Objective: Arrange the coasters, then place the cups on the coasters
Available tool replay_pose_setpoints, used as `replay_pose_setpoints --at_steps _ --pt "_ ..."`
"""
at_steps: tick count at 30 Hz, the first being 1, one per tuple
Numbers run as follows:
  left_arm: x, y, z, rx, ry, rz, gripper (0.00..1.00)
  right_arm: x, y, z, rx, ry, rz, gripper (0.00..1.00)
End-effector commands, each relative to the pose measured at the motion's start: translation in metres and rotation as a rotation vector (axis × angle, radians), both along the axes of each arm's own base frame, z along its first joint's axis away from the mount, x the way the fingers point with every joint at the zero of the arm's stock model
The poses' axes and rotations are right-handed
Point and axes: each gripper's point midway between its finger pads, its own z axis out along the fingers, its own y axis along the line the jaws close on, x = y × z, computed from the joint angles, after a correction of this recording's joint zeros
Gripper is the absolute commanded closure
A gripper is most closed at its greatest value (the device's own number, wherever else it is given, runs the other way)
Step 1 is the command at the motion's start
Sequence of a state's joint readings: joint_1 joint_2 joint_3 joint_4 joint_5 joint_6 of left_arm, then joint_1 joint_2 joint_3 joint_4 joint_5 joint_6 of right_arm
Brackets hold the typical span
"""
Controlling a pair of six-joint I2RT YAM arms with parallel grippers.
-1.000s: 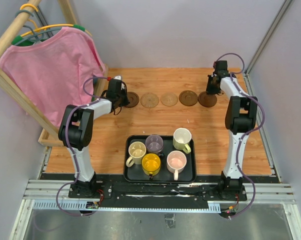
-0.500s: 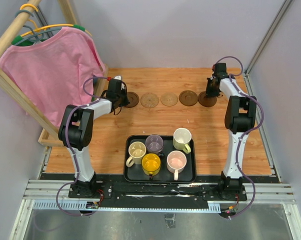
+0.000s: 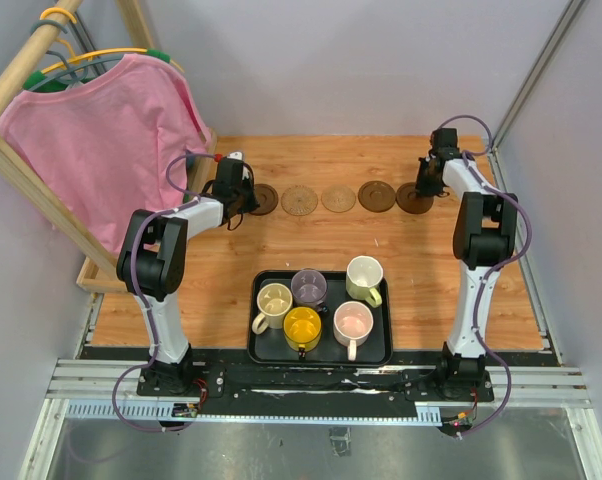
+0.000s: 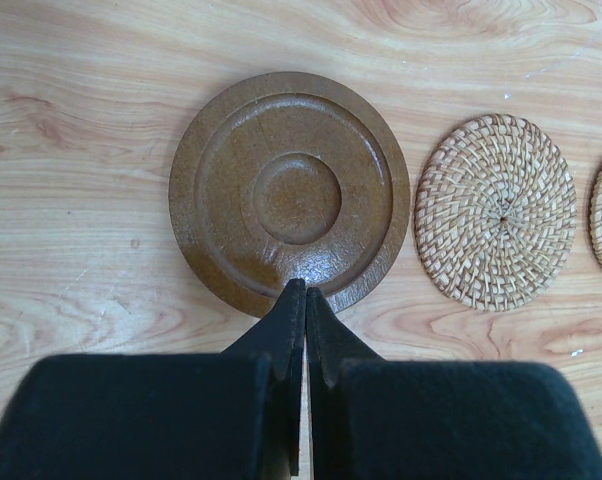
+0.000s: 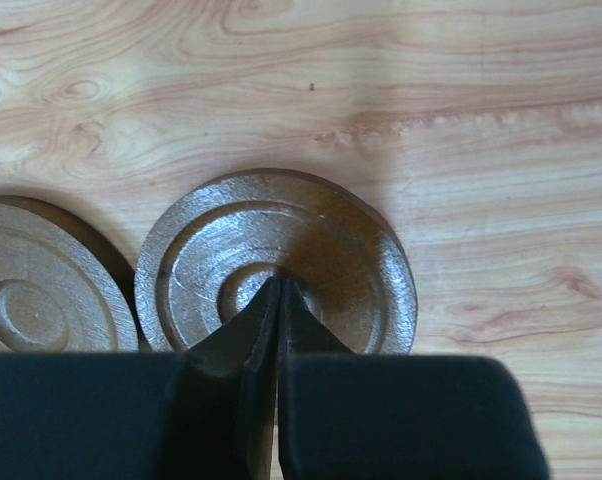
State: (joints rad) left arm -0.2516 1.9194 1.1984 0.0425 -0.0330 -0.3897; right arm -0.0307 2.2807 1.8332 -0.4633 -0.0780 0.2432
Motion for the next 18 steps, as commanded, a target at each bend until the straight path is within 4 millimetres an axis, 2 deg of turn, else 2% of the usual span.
replay_pose_setpoints --at_steps 1,18 --pt "0.0072 0.0012 0.0194 -0.002 -0.045 0.007 0.99 -0.0244 -0.0221 -0.0120 -0.039 0.081 -0.062 0.99" --pt "0.0069 0.0019 0.0160 0.002 -0.040 0.007 1.00 -0.0281 -0.0305 -0.0083 -0.051 0.081 -0.092 0.99"
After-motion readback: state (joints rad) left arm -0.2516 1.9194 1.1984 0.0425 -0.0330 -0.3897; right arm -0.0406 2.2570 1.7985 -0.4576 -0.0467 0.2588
